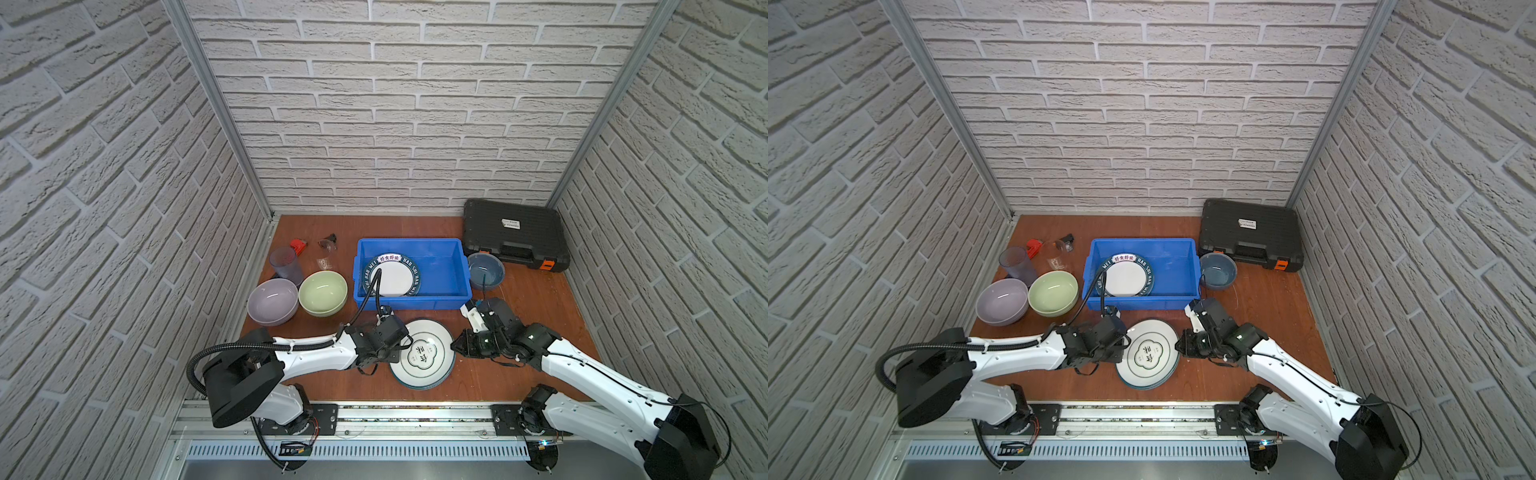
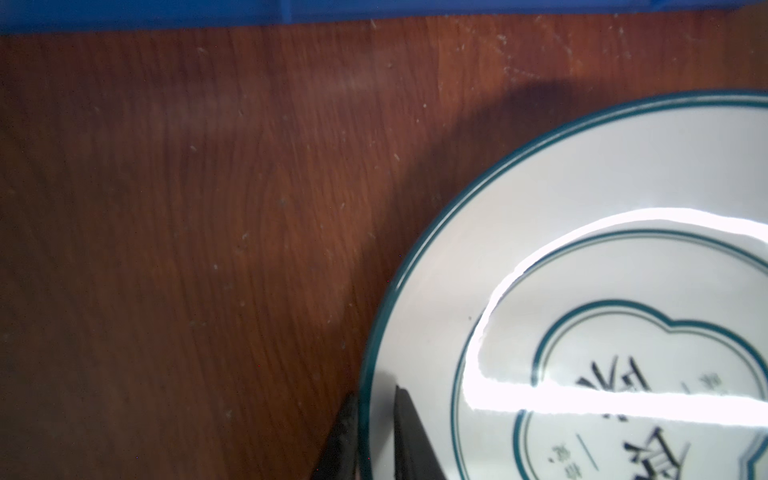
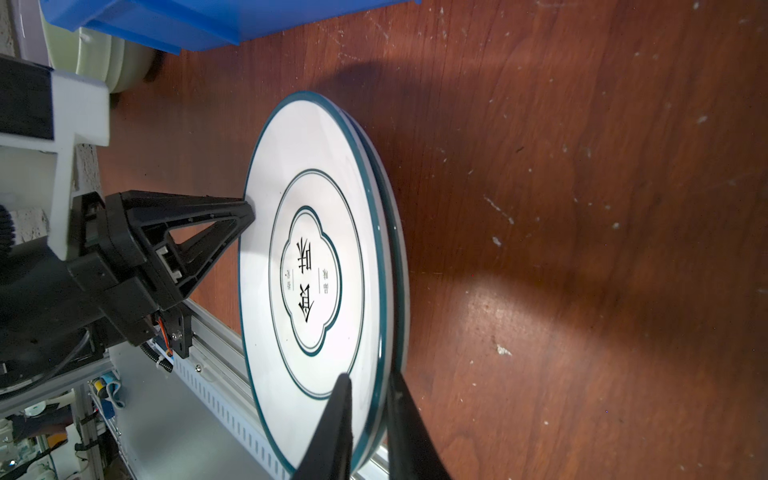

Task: Place the mixed dishes into the plastic bin
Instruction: 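Tilt the teal-rimmed plates up with both grippers holding opposite edges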

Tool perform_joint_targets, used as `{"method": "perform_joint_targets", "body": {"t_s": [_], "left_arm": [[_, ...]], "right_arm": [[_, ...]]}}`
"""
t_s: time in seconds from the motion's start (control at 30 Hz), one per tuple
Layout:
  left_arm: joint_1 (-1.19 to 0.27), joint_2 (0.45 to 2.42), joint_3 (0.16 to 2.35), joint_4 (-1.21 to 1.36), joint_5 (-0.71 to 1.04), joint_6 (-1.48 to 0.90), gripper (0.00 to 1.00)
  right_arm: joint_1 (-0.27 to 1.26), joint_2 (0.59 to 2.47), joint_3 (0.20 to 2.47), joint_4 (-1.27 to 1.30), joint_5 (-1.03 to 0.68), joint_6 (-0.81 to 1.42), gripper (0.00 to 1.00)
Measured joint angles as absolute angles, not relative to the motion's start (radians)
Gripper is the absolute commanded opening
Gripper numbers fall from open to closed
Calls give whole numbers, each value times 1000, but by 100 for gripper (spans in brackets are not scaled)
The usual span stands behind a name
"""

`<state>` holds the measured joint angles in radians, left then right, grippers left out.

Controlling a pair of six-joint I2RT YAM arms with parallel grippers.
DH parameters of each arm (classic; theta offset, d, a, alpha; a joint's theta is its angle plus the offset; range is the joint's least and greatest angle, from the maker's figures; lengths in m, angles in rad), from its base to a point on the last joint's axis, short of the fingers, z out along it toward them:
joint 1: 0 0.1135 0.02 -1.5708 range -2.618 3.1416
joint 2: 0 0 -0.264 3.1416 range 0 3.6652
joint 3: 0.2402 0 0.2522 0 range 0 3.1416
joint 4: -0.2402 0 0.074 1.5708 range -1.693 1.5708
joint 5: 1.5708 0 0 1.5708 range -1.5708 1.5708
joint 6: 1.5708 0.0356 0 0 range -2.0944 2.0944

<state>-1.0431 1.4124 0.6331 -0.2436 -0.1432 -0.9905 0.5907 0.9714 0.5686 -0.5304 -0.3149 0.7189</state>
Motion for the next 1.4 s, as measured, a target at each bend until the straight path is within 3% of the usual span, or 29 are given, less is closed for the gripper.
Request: {"method": "perform_joint_targets", "body": {"t_s": [0.53, 0.7, 1.1, 1.4], "left_arm": [[-1044, 1404, 642, -280, -118, -990, 17], [-1044, 1377, 625, -270, -101, -1000, 19], [-1033, 1196, 614, -317, -108, -1009, 33], [-948, 1035, 620, -444, -124, -994, 44]], "right_arm": [[590, 1087, 538, -337, -361, 771, 16], [590, 1121, 518, -290, -369, 771, 10], [590, 1110, 535, -289, -391, 728, 6], [591, 1055, 641, -462, -376, 636, 6]]}}
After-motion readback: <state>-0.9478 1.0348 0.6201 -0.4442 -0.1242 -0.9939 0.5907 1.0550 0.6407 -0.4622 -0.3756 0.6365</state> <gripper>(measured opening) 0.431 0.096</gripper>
